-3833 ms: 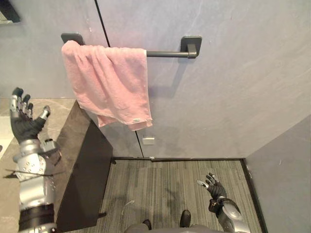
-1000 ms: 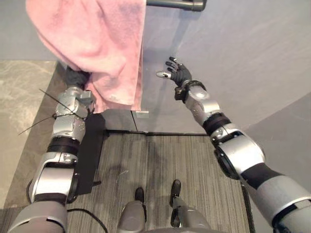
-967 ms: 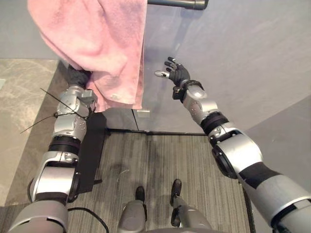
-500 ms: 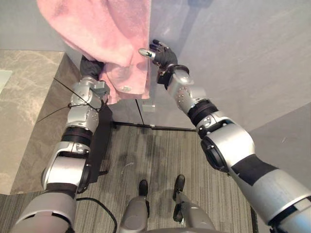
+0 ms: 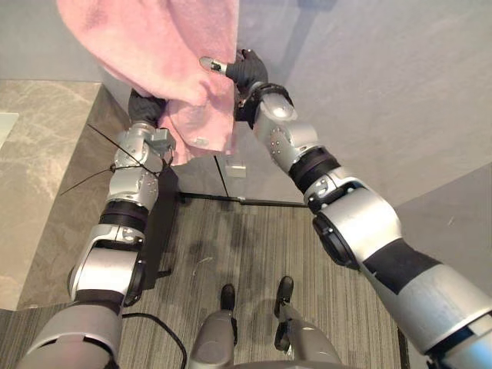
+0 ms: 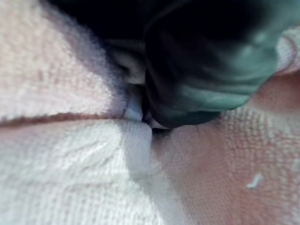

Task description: Organize washtable

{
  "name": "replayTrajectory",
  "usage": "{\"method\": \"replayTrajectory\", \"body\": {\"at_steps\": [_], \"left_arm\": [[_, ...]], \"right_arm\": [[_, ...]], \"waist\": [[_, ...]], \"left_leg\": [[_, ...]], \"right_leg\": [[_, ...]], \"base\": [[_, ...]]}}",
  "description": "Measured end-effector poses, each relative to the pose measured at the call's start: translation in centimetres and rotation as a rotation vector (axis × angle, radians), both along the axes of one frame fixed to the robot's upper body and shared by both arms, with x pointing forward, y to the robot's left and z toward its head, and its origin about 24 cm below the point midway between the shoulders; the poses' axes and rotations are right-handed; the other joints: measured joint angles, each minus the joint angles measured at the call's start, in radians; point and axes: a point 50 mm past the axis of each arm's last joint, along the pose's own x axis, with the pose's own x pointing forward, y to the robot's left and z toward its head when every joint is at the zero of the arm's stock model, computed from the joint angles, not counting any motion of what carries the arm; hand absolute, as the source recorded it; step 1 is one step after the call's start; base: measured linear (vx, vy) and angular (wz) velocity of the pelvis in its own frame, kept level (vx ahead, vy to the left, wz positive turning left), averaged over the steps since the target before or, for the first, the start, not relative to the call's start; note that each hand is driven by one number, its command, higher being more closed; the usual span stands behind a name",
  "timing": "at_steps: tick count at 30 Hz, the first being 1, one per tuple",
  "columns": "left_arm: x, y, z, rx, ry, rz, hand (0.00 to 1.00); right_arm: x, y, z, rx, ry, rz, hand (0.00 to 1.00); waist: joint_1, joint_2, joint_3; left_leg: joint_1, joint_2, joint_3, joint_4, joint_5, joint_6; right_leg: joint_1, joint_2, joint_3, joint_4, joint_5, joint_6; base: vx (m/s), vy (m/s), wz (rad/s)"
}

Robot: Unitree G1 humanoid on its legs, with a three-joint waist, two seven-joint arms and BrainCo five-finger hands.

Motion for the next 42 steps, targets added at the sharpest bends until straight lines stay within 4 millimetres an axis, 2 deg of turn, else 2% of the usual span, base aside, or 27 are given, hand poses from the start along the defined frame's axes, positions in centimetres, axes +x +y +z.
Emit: {"method": "replayTrajectory", "body": {"at_steps": [6, 11, 20, 25, 30, 31, 32, 33, 37, 42], "left_arm": [[0.0, 0.0, 0.0, 0.000, 0.001, -0.001, 1.00], [-0.1, 0.2, -0.6, 0.002, 0.016, 0.004, 1.00], [-0.2, 0.5, -0.5, -0.005, 0.009, 0.011, 1.00], [-0.4, 0.4, -0.5, -0.004, 0.001, 0.006, 1.00], [-0.6, 0.8, -1.7, -0.005, 0.031, 0.012, 1.00], [-0.6, 0.8, -1.7, -0.005, 0.030, 0.010, 1.00], [-0.6, 0.8, -1.7, -0.005, 0.030, 0.010, 1.00], [-0.7, 0.9, -1.7, -0.006, 0.030, 0.010, 0.00], [-0.7, 1.5, -2.1, -0.027, 0.051, 0.025, 0.00], [-0.8, 2.9, -3.2, -0.030, 0.116, 0.067, 0.00]], "right_arm": [[0.0, -0.6, 1.4, -0.052, -0.075, -0.048, 1.00], [0.6, -2.2, 1.9, -0.081, -0.102, -0.109, 1.00], [1.5, -5.9, 2.9, -0.016, -0.096, -0.211, 1.00], [1.6, -6.3, 2.9, -0.010, -0.096, -0.219, 1.00], [1.6, -6.2, 2.8, -0.012, -0.092, -0.215, 1.00], [1.6, -6.2, 2.8, -0.013, -0.091, -0.215, 0.00], [1.6, -6.3, 2.6, -0.014, -0.087, -0.215, 0.00], [1.7, -6.3, 2.3, -0.017, -0.081, -0.216, 0.00], [1.9, -6.5, 1.2, -0.031, -0.062, -0.206, 0.00], [2.0, -7.0, 1.1, -0.057, -0.072, -0.200, 0.00]], "waist": [[-0.001, 0.001, 0.000], [0.000, 0.002, 0.001], [-0.003, 0.006, 0.003], [-0.008, 0.006, 0.003], [-0.021, 0.006, 0.003], [-0.022, 0.006, 0.003], [-0.022, 0.006, 0.003], [-0.022, 0.006, 0.003], [-0.023, 0.006, 0.003], [-0.023, 0.009, 0.001]], "left_leg": [[0.010, -0.001, -0.002, -0.006, 0.005, 0.000], [0.028, -0.003, -0.006, -0.019, 0.012, 0.001], [0.045, -0.004, 0.001, -0.043, 0.026, -0.002], [0.049, -0.003, 0.006, -0.043, 0.026, -0.002], [0.062, -0.003, 0.009, -0.043, 0.026, -0.002], [0.062, -0.004, 0.012, -0.043, 0.026, -0.002], [0.063, -0.004, 0.015, -0.043, 0.026, -0.002], [0.063, -0.003, 0.015, -0.043, 0.026, -0.002], [0.063, -0.003, 0.016, -0.043, 0.026, -0.002], [0.063, -0.003, 0.015, -0.043, 0.026, -0.003]], "right_leg": [[0.008, -0.001, -0.002, 0.000, 0.000, 0.000], [0.022, -0.002, -0.002, 0.000, 0.000, 0.000], [0.025, -0.002, 0.002, 0.000, 0.000, 0.000], [0.027, -0.001, 0.006, 0.000, 0.000, 0.000], [0.039, -0.002, 0.007, 0.000, 0.000, 0.000], [0.039, -0.002, 0.008, 0.000, 0.000, 0.000], [0.039, -0.002, 0.009, 0.000, 0.000, 0.000], [0.039, -0.002, 0.010, 0.000, -0.001, 0.000], [0.039, -0.001, 0.010, 0.000, -0.001, 0.001], [0.040, -0.001, 0.008, 0.000, -0.001, 0.001]], "base": [[0.04, 0.058, 0.01], [0.02, 0.062, 0.04], [0.01, 0.040, -0.03], [0.03, 0.041, -0.03], [0.04, 0.053, 0.00], [0.03, 0.062, -0.03], [0.03, 0.058, -0.02], [0.02, 0.035, -0.01], [0.02, 0.041, -0.01], [0.02, 0.046, 0.01]]}}
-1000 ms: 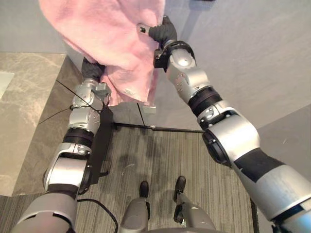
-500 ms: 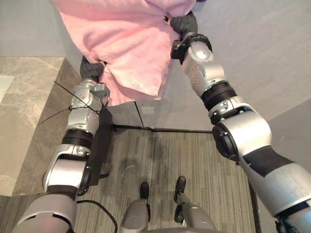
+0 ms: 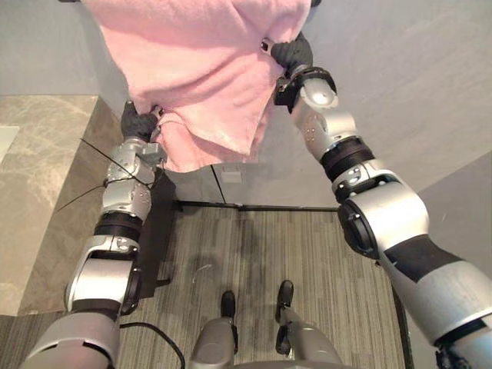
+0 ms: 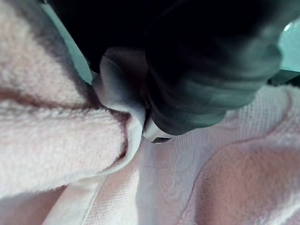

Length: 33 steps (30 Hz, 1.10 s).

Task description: Organize washtable

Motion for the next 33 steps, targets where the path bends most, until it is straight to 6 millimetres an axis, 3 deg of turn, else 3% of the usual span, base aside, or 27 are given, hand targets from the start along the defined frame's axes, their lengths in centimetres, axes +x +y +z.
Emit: {"method": "replayTrajectory", "body": {"at_steps": [5, 14, 19, 26, 31, 32, 33], "left_arm": [[-0.3, 2.2, -0.7, -0.017, 0.049, 0.071, 0.00], [-2.3, 7.7, 0.6, 0.008, 0.048, 0.215, 0.00], [-4.7, 11.3, 0.3, 0.013, 0.051, 0.310, 0.00], [-7.3, 13.7, 0.1, -0.004, 0.019, 0.404, 0.00], [-8.5, 13.9, 2.9, 0.026, -0.115, 0.435, 0.00], [-9.4, 11.9, 6.2, 0.098, -0.292, 0.392, 0.00], [-9.6, 11.5, 6.9, 0.110, -0.334, 0.381, 0.00]], "right_arm": [[0.2, -1.2, -1.3, -0.075, -0.001, 0.004, 0.00], [-0.1, -4.4, -2.9, -0.173, -0.041, 0.014, 0.00], [-1.3, -7.7, -3.4, -0.131, -0.092, 0.014, 0.00], [-2.6, -13.5, -4.7, -0.081, -0.091, -0.098, 0.00], [-3.7, -16.4, -3.3, 0.016, -0.160, -0.197, 0.00], [-5.6, -16.6, -0.6, 0.058, -0.333, -0.228, 0.00], [-6.0, -16.3, -0.1, 0.060, -0.367, -0.218, 0.00]], "waist": [[-0.001, 0.001, -0.002], [-0.003, 0.000, -0.042], [-0.007, -0.002, -0.074], [-0.007, -0.009, -0.124], [-0.012, -0.009, -0.132], [-0.016, -0.010, -0.148], [-0.019, -0.011, -0.155]], "left_leg": [[0.017, 0.000, 0.001, -0.001, 0.000, 0.000], [0.033, 0.002, 0.020, -0.018, 0.000, 0.000], [0.053, 0.000, 0.043, -0.033, -0.002, 0.001], [0.074, 0.001, 0.063, -0.052, -0.002, 0.002], [0.104, 0.001, 0.073, -0.061, -0.002, 0.002], [0.119, 0.002, 0.069, -0.069, -0.002, 0.001], [0.119, 0.001, 0.067, -0.071, -0.002, 0.001]], "right_leg": [[0.016, 0.000, 0.001, 0.000, -0.001, 0.000], [0.015, 0.003, 0.022, -0.004, -0.008, 0.000], [0.015, 0.003, 0.045, -0.004, -0.009, 0.002], [0.018, 0.007, 0.069, -0.004, -0.010, 0.004], [0.040, 0.007, 0.075, -0.004, -0.024, 0.021], [0.053, 0.008, 0.069, -0.004, -0.029, 0.018], [0.053, 0.007, 0.068, -0.004, -0.029, 0.018]], "base": [[0.03, 0.054, 0.00], [0.03, 0.040, -0.06], [0.04, 0.050, -0.14], [0.03, 0.046, -0.11], [0.02, 0.048, -0.04], [0.05, 0.080, 0.07], [0.06, 0.090, 0.09]]}}
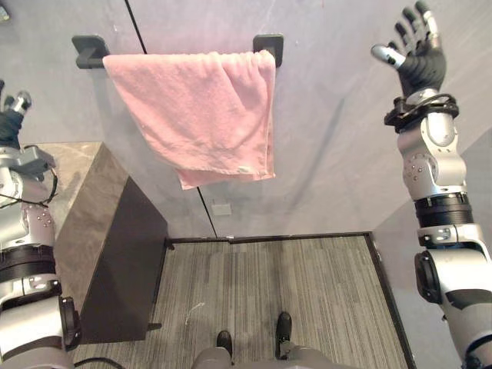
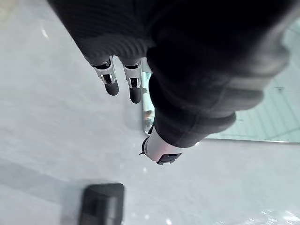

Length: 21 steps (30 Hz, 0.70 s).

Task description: Organize washtable

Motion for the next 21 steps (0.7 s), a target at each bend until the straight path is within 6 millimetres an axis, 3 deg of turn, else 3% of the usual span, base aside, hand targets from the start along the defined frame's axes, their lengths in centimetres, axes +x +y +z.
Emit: {"method": "replayTrajectory", "body": {"at_steps": [4, 7, 10, 21], "left_arm": [[0.1, -1.6, 0.7, 0.038, -0.041, -0.040, 0.00], [0.5, -7.3, 1.0, 0.202, -0.055, -0.264, 0.00], [0.2, -10.3, 1.1, 0.267, -0.094, -0.394, 0.00], [0.4, -13.4, -3.0, 0.321, 0.054, -0.633, 0.00]], "right_arm": [[-0.7, 0.9, 0.0, 0.009, -0.045, 0.031, 0.00], [-1.5, 5.1, -0.4, -0.043, -0.088, 0.206, 0.00], [-2.2, 9.2, -1.1, -0.129, -0.093, 0.394, 0.00], [-3.0, 14.4, -4.7, -0.301, 0.023, 0.703, 0.00]], "waist": [[-0.009, -0.002, -0.040], [-0.009, 0.004, -0.058], [-0.011, 0.007, -0.066], [-0.010, 0.010, -0.079]], "left_leg": [[0.005, -0.002, -0.007, -0.017, 0.001, 0.000], [0.030, -0.003, -0.011, -0.032, 0.002, 0.000], [0.042, -0.005, -0.010, -0.041, 0.005, 0.004], [0.060, -0.012, -0.011, -0.089, 0.027, 0.006]], "right_leg": [[0.003, -0.002, -0.013, 0.000, -0.003, 0.000], [0.024, -0.003, -0.023, 0.000, -0.006, -0.002], [0.032, -0.005, -0.025, 0.000, -0.009, -0.003], [0.029, -0.008, -0.030, 0.000, -0.014, 0.003]], "base": [[0.04, 0.048, 0.08], [0.05, 0.047, 0.08], [0.03, 0.041, 0.00], [0.01, 0.012, 0.01]]}}
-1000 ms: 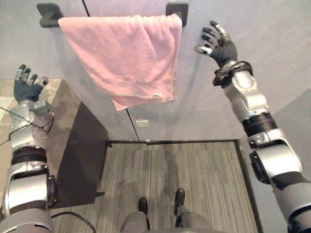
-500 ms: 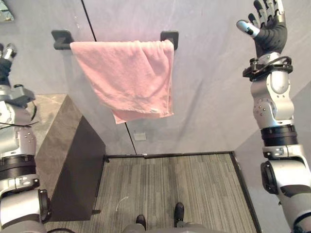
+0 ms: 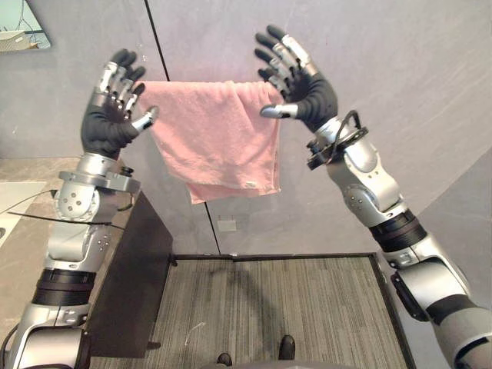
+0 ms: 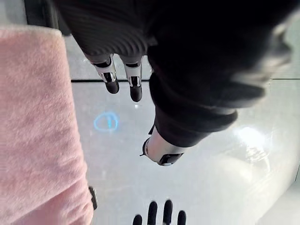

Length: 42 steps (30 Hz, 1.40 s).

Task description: Organize washtable

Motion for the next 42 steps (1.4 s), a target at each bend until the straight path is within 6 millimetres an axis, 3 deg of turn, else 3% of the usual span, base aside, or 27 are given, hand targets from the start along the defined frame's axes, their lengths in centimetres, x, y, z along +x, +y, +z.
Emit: {"method": "replayTrajectory", "body": {"at_steps": [4, 7, 9, 14, 19, 22, 24, 27, 30, 32, 33, 34, 35, 37, 40, 42], "left_arm": [[0.8, -1.7, -2.5, 0.073, 0.135, -0.110, 0.00], [1.6, -1.5, -4.5, 0.085, 0.240, -0.110, 0.00], [2.6, -1.3, -4.7, 0.091, 0.270, -0.099, 0.00], [5.4, -1.6, -0.6, 0.141, 0.209, -0.094, 0.00], [6.7, -2.0, 2.9, 0.149, 0.132, -0.072, 0.00], [7.3, -2.0, 4.7, 0.130, 0.087, -0.052, 0.00], [8.1, -2.0, 4.9, 0.085, 0.093, -0.020, 0.00], [9.4, -2.4, 5.8, 0.012, 0.101, 0.028, 0.00], [9.8, -2.6, 6.1, -0.011, 0.100, 0.038, 0.00], [9.4, -0.5, 5.3, -0.068, 0.113, 0.092, 0.00], [8.4, 1.9, 4.1, -0.129, 0.113, 0.132, 0.00], [7.2, 4.1, 2.2, -0.186, 0.134, 0.173, 0.00], [6.8, 4.9, 1.2, -0.204, 0.155, 0.193, 0.00], [5.0, 7.3, -3.3, -0.236, 0.264, 0.273, 0.00], [2.6, 8.9, -8.4, -0.308, 0.392, 0.339, 0.00], [1.3, 9.5, -10.2, -0.374, 0.410, 0.371, 0.00]], "right_arm": [[-0.5, 1.4, -1.9, -0.103, 0.044, 0.084, 0.00], [-0.6, 1.9, -2.9, -0.157, 0.071, 0.114, 0.00], [-0.5, 1.8, -2.8, -0.171, 0.075, 0.114, 0.00], [0.6, 2.3, 0.1, -0.193, 0.008, 0.106, 0.00], [1.5, 3.0, 0.7, -0.168, 0.023, 0.078, 0.00], [1.7, 3.0, 1.0, -0.142, 0.027, 0.053, 0.00], [2.2, 3.1, 1.1, -0.092, 0.052, 0.029, 0.00], [3.0, 3.8, 2.0, -0.049, 0.074, -0.004, 0.00], [3.6, 3.2, 2.7, 0.025, 0.097, -0.038, 0.00], [3.9, 2.3, 2.3, 0.062, 0.125, -0.057, 0.00], [3.9, 1.5, 1.9, 0.095, 0.138, -0.065, 0.00], [4.0, 0.1, 1.2, 0.139, 0.150, -0.096, 0.00], [4.1, -0.7, 0.7, 0.154, 0.161, -0.120, 0.00], [4.3, -3.7, -2.6, 0.167, 0.235, -0.232, 0.00], [3.0, -7.2, -6.9, 0.204, 0.315, -0.351, 0.00], [1.8, -9.0, -8.6, 0.233, 0.337, -0.405, 0.00]], "waist": [[-0.001, -0.003, -0.002], [-0.004, -0.005, 0.011], [-0.004, -0.008, 0.046], [-0.008, -0.024, 0.135], [-0.027, -0.022, 0.206], [-0.030, -0.022, 0.217], [-0.029, -0.019, 0.235], [-0.032, -0.017, 0.260], [-0.032, -0.017, 0.265], [-0.032, -0.016, 0.265], [-0.039, -0.018, 0.265], [-0.033, -0.014, 0.267], [-0.028, -0.013, 0.268], [-0.026, -0.013, 0.268], [-0.025, -0.013, 0.268], [-0.026, -0.013, 0.268]], "left_leg": [[-0.055, -0.003, 0.006, 0.008, 0.001, -0.002], [-0.097, -0.001, 0.012, 0.008, 0.009, -0.004], [-0.105, 0.001, 0.018, 0.018, 0.008, -0.004], [-0.204, -0.002, 0.033, 0.062, 0.009, -0.004], [-0.249, 0.006, 0.034, 0.090, 0.008, -0.003], [-0.290, 0.004, 0.031, 0.098, 0.006, 0.000], [-0.293, 0.004, 0.031, 0.100, 0.006, 0.000], [-0.305, 0.010, 0.030, 0.120, 0.005, 0.001], [-0.325, 0.007, 0.028, 0.137, -0.005, 0.015], [-0.325, 0.000, 0.033, 0.141, -0.008, 0.020], [-0.325, -0.009, 0.033, 0.143, -0.008, 0.020], [-0.325, -0.010, 0.033, 0.145, -0.008, 0.020], [-0.324, -0.007, 0.033, 0.146, -0.008, 0.019], [-0.319, 0.002, 0.024, 0.147, -0.009, 0.015], [-0.287, 0.003, 0.022, 0.147, -0.017, 0.012], [-0.274, 0.001, 0.019, 0.148, -0.023, 0.015]], "right_leg": [[-0.056, -0.002, 0.012, 0.000, 0.010, -0.004], [-0.101, 0.001, 0.020, 0.004, 0.024, -0.005], [-0.106, 0.003, 0.029, 0.004, 0.029, -0.010], [-0.193, -0.001, 0.045, 0.004, 0.057, -0.010], [-0.225, 0.002, 0.044, 0.005, 0.076, 0.003], [-0.264, -0.001, 0.049, 0.005, 0.086, 0.016], [-0.265, -0.001, 0.053, 0.005, 0.086, 0.016], [-0.267, 0.002, 0.050, 0.005, 0.109, 0.046], [-0.279, -0.005, 0.065, 0.005, 0.125, 0.064], [-0.278, -0.011, 0.066, 0.005, 0.116, 0.059], [-0.275, -0.019, 0.065, 0.005, 0.087, 0.035], [-0.275, -0.019, 0.065, 0.005, 0.078, 0.021], [-0.274, -0.017, 0.065, 0.005, 0.078, 0.021], [-0.261, -0.009, 0.055, 0.005, 0.077, 0.020], [-0.229, -0.008, 0.047, 0.005, 0.077, 0.020], [-0.214, -0.011, 0.042, 0.005, 0.074, 0.024]], "base": [[0.00, 0.016, -0.06], [0.02, 0.016, -0.08], [0.00, 0.030, -0.10], [-0.04, 0.032, -0.08], [0.00, 0.065, -0.03], [0.00, 0.087, 0.01], [0.01, 0.087, 0.06], [0.00, 0.063, 0.02], [-0.02, 0.080, -0.03], [-0.01, 0.060, -0.01], [0.02, 0.028, 0.04], [0.03, 0.016, 0.06], [0.04, -0.008, 0.05], [0.05, -0.004, 0.12], [0.06, 0.036, 0.03], [0.06, 0.062, 0.04]]}}
